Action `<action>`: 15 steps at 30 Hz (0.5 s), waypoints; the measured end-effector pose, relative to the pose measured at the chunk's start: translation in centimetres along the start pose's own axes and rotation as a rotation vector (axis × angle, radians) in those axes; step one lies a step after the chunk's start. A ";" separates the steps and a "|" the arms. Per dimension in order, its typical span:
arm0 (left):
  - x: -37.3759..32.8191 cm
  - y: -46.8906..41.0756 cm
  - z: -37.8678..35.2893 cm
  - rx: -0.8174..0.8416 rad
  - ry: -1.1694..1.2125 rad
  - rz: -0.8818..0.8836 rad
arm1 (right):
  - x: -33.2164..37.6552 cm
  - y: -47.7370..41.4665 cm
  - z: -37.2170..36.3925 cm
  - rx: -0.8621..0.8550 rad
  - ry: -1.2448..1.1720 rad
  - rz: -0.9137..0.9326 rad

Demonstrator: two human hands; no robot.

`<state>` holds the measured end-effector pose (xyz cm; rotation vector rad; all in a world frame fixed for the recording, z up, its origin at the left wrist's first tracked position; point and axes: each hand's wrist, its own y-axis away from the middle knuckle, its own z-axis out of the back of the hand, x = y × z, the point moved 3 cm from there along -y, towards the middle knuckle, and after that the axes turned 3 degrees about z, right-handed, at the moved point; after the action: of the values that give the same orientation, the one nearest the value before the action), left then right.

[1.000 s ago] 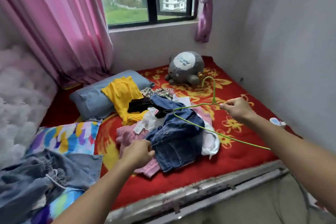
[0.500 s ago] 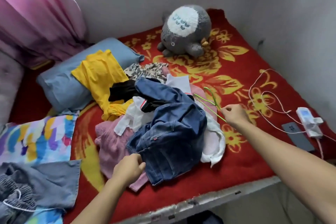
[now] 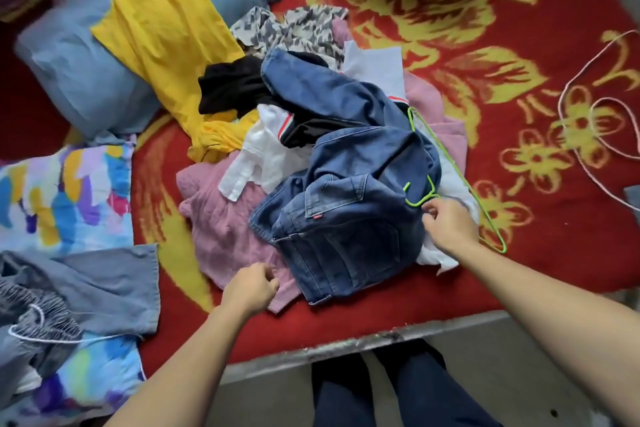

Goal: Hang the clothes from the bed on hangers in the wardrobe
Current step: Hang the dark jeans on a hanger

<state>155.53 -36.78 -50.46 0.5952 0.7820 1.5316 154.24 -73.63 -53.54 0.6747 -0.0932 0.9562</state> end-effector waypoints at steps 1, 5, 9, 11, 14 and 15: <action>0.3 -0.9 0.4 -0.014 0.002 -0.011 | 1.5 1.4 -1.5 0.036 0.008 0.056; 1.2 -6.1 1.4 -0.083 0.023 -0.094 | 7.9 5.9 -10.1 0.286 0.154 0.257; 1.9 -12.5 0.2 -0.097 0.069 -0.191 | 12.3 7.8 -20.4 0.266 0.341 0.358; 1.9 -14.8 -0.8 -0.077 0.119 -0.253 | 12.5 7.8 -24.7 0.230 0.398 0.288; 2.0 -16.3 -1.7 -0.042 0.175 -0.314 | 11.3 8.3 -28.0 0.157 0.419 0.259; 2.2 -16.3 -1.9 -0.034 0.177 -0.331 | 10.9 8.5 -28.2 0.121 0.409 0.274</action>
<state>164.28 -34.63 -64.27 0.2892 0.9367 1.2989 148.06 -46.35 -67.83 0.5727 0.2411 1.3550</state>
